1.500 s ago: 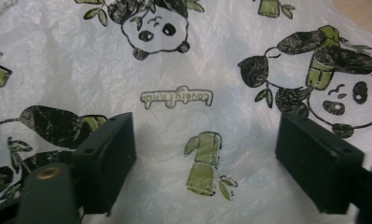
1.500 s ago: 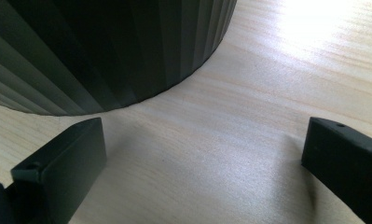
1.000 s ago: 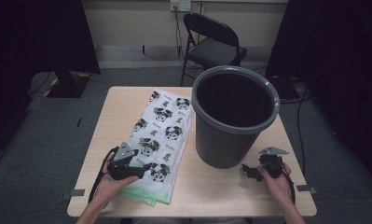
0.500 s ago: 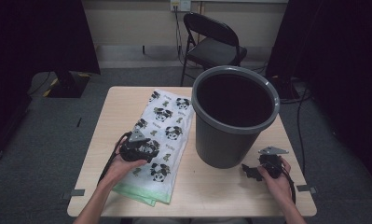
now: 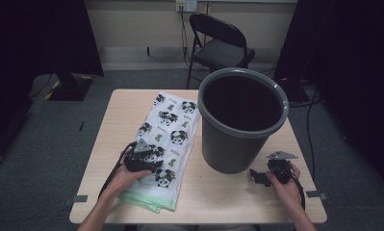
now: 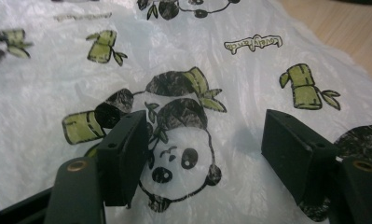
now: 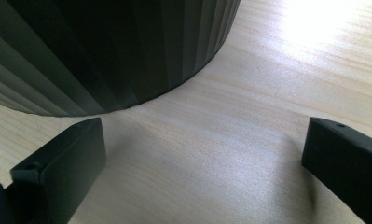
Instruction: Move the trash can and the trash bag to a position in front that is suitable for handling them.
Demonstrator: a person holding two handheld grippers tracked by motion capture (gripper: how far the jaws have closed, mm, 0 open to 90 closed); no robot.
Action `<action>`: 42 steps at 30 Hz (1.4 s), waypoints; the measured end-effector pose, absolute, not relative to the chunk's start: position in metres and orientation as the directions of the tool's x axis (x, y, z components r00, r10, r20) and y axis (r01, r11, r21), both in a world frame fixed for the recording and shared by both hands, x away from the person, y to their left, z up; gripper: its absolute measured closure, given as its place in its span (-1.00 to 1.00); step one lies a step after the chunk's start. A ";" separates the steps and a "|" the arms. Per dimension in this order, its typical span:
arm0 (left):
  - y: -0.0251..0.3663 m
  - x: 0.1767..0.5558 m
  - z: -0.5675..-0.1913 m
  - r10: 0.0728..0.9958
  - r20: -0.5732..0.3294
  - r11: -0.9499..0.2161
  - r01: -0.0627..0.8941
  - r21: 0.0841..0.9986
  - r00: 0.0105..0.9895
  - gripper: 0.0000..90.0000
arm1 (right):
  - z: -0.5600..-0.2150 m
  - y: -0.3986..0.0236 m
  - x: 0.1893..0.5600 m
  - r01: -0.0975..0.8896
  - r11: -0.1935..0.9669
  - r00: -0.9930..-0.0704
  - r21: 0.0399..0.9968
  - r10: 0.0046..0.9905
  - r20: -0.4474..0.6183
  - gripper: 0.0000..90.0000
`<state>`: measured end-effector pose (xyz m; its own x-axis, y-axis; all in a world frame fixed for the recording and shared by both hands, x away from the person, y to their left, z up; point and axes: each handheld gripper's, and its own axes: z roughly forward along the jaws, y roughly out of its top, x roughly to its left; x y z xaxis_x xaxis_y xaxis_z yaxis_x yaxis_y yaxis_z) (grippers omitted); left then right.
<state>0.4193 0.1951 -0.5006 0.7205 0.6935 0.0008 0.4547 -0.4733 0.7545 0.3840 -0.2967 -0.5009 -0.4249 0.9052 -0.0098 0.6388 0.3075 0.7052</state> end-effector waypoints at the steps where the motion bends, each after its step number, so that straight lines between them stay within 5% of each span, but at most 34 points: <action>1: 0.196 0.418 -0.500 0.696 0.013 -0.480 0.452 0.752 0.718 -0.31 | -0.501 -0.297 0.384 0.639 0.307 -0.425 0.705 0.905 -0.010 -1.00; 15: 0.195 0.389 -0.501 0.809 -0.010 -0.380 0.535 0.755 0.588 -0.33 | -0.501 -0.296 0.384 0.639 0.306 -0.422 0.706 0.906 -0.010 -1.00; 23: 0.198 0.367 -0.494 0.730 0.002 -0.481 0.511 0.712 0.684 -0.31 | -0.501 -0.297 0.384 0.639 0.306 -0.423 0.706 0.906 -0.010 -1.00; 28: 0.212 0.381 -0.478 0.664 -0.029 -0.465 0.443 0.766 0.747 -0.20 | -0.501 -0.296 0.384 0.639 0.306 -0.423 0.705 0.906 -0.011 -1.00; 34: 0.212 0.400 -0.487 0.602 -0.019 -0.542 0.426 0.725 0.798 -0.18 | -0.501 -0.296 0.384 0.639 0.306 -0.422 0.705 0.907 -0.011 -1.00; 42: 0.215 0.399 -0.500 0.668 -0.003 -0.491 0.443 0.750 0.745 -0.29 | -0.501 -0.296 0.384 0.639 0.306 -0.422 0.705 0.907 -0.011 -1.00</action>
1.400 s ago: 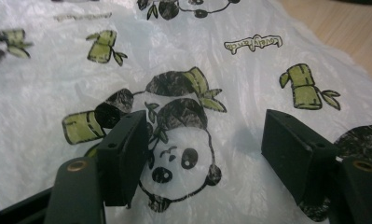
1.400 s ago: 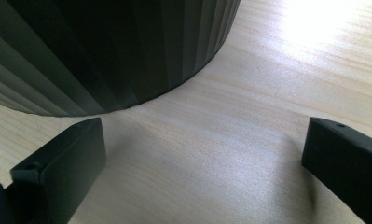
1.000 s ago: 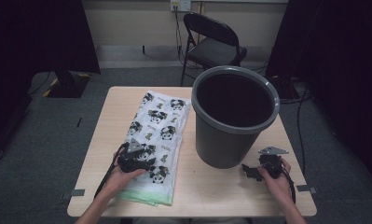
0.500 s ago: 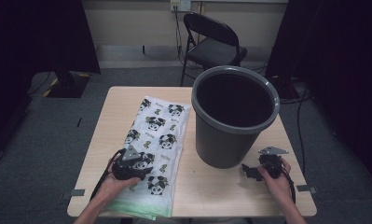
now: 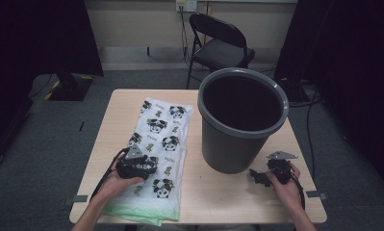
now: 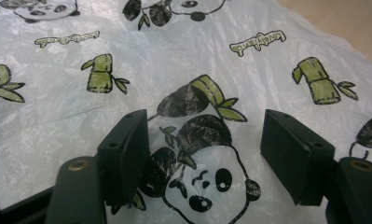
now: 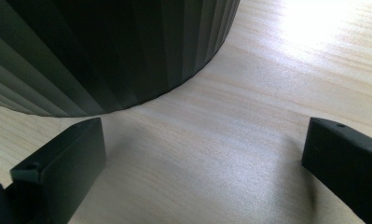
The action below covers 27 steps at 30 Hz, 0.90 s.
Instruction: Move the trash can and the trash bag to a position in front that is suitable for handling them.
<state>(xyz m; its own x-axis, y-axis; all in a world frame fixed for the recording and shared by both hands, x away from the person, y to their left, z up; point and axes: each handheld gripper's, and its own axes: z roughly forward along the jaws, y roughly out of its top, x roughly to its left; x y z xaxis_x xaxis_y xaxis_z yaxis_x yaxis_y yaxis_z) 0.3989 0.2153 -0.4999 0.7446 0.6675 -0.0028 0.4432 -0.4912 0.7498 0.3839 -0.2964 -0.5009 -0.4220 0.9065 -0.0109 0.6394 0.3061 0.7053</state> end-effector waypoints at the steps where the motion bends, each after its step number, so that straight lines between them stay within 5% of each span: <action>1: 0.216 0.399 -0.501 0.673 -0.002 -0.483 0.441 0.757 0.740 -0.29 | -0.501 -0.296 0.384 0.639 0.306 -0.422 0.705 0.907 -0.011 -1.00; 9: 0.216 0.401 -0.500 0.788 -0.002 -0.404 0.519 0.753 0.615 -0.29 | -0.501 -0.296 0.384 0.640 0.306 -0.422 0.705 0.907 -0.011 -1.00; 27: 0.217 0.402 -0.500 0.792 -0.001 -0.405 0.526 0.748 0.611 -0.36 | -0.501 -0.296 0.384 0.640 0.306 -0.422 0.705 0.907 -0.010 -1.00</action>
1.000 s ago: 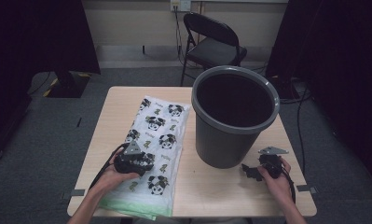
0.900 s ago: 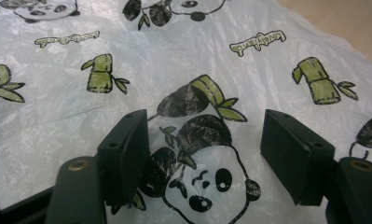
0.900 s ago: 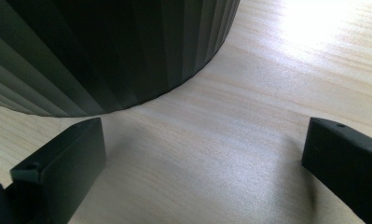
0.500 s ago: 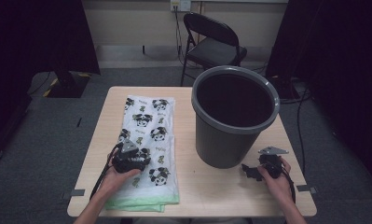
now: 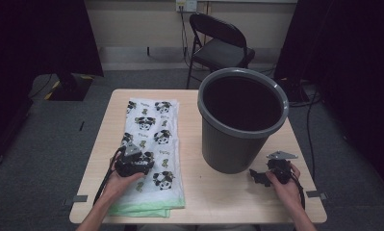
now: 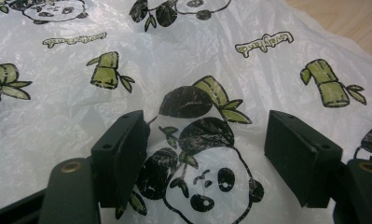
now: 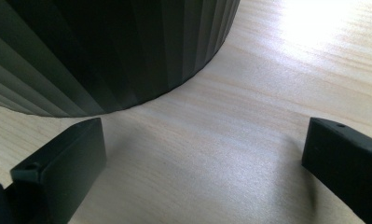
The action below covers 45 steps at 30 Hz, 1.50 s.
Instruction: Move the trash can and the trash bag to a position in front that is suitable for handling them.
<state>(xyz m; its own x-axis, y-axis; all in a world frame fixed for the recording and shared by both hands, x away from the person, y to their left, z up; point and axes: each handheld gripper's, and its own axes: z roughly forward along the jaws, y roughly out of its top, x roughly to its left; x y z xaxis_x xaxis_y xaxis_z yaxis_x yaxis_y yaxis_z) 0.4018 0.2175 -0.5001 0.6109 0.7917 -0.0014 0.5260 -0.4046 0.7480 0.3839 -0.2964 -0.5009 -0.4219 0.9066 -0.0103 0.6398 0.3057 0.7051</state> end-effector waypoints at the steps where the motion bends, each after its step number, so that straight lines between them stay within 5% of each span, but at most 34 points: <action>1: 0.218 0.401 -0.499 0.786 -0.006 -0.409 0.528 0.744 0.618 -0.37 | -0.501 -0.296 0.384 0.640 0.306 -0.422 0.705 0.907 -0.010 -1.00; 4: 0.216 0.397 -0.491 0.787 -0.057 -0.363 0.536 0.762 0.614 -0.46 | -0.500 -0.297 0.385 0.644 0.310 -0.428 0.699 0.904 -0.007 -0.98; 7: 0.211 0.398 -0.475 0.792 -0.177 -0.261 0.586 0.767 0.585 -0.47 | -0.493 -0.297 0.385 0.641 0.307 -0.432 0.703 0.902 -0.001 -0.52; 8: 0.207 0.398 -0.471 0.786 -0.178 -0.256 0.574 0.778 0.592 -0.49 | -0.492 -0.297 0.385 0.649 0.294 -0.419 0.702 0.908 0.007 -0.69; 11: 0.188 0.402 -0.454 0.761 -0.153 -0.271 0.524 0.808 0.631 -0.49 | -0.485 -0.298 0.386 0.631 0.269 -0.419 0.728 0.908 0.027 -0.57; 17: 0.140 0.424 -0.437 0.698 -0.069 -0.385 0.455 0.803 0.713 -0.65 | -0.469 -0.304 0.396 0.611 0.323 -0.478 0.723 0.878 0.012 -0.67; 26: 0.085 0.464 -0.426 0.715 -0.106 -0.314 0.454 0.834 0.691 -0.58 | -0.451 -0.331 0.441 0.573 0.248 -0.345 0.782 0.938 -0.044 -0.56; 33: 0.068 0.487 -0.434 0.769 -0.105 -0.291 0.492 0.820 0.631 -0.53 | -0.454 -0.328 0.469 0.574 0.198 -0.347 0.795 0.938 0.016 -0.58; 38: 0.070 0.492 -0.436 0.766 -0.122 -0.278 0.496 0.823 0.631 -0.58 | -0.454 -0.327 0.476 0.560 0.186 -0.371 0.807 0.927 0.044 -0.35; 43: 0.068 0.488 -0.431 0.767 -0.099 -0.284 0.475 0.833 0.633 -0.22 | -0.454 -0.323 0.472 0.545 0.098 -0.364 0.833 0.923 0.129 0.06; 45: 0.073 0.486 -0.429 0.769 -0.085 -0.299 0.474 0.828 0.633 -0.17 | -0.453 -0.317 0.470 0.530 0.121 -0.376 0.839 0.921 0.105 0.08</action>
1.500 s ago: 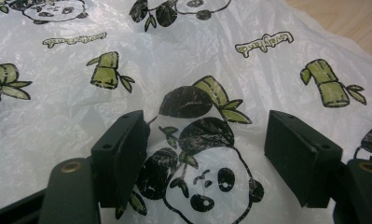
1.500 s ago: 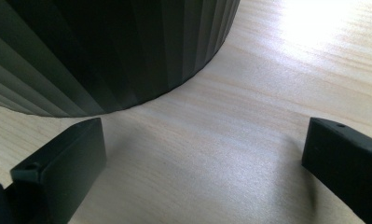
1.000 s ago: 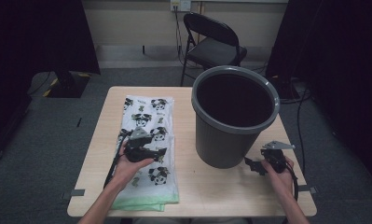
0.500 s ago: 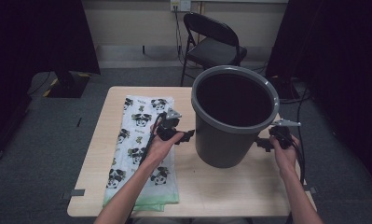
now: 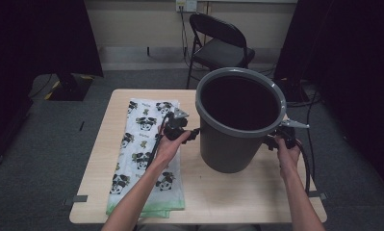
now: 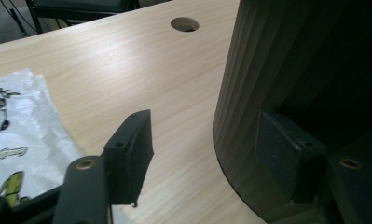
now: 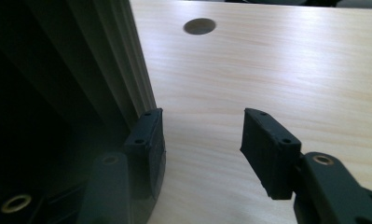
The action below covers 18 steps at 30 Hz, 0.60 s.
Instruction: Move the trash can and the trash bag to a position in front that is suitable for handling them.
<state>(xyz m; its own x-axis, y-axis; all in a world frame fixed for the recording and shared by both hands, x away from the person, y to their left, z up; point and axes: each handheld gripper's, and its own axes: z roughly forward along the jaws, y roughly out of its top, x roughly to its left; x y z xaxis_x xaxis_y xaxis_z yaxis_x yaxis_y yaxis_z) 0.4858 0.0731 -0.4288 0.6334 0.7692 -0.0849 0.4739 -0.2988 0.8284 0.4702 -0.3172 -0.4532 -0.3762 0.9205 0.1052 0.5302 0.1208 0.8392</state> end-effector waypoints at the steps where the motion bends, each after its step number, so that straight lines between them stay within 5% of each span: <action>1: 0.077 0.486 -0.429 0.767 -0.085 -0.300 0.472 0.829 0.636 -0.16 | -0.452 -0.314 0.469 0.529 0.151 -0.406 0.835 0.909 0.093 0.09; 6: 0.093 0.477 -0.429 0.778 -0.126 -0.251 0.489 0.835 0.615 0.09 | -0.450 -0.299 0.459 0.519 0.212 -0.485 0.828 0.871 0.081 0.08; 18: 0.113 0.450 -0.431 0.712 -0.171 -0.265 0.485 0.833 0.681 0.17 | -0.444 -0.290 0.433 0.503 0.289 -0.571 0.814 0.819 0.062 0.03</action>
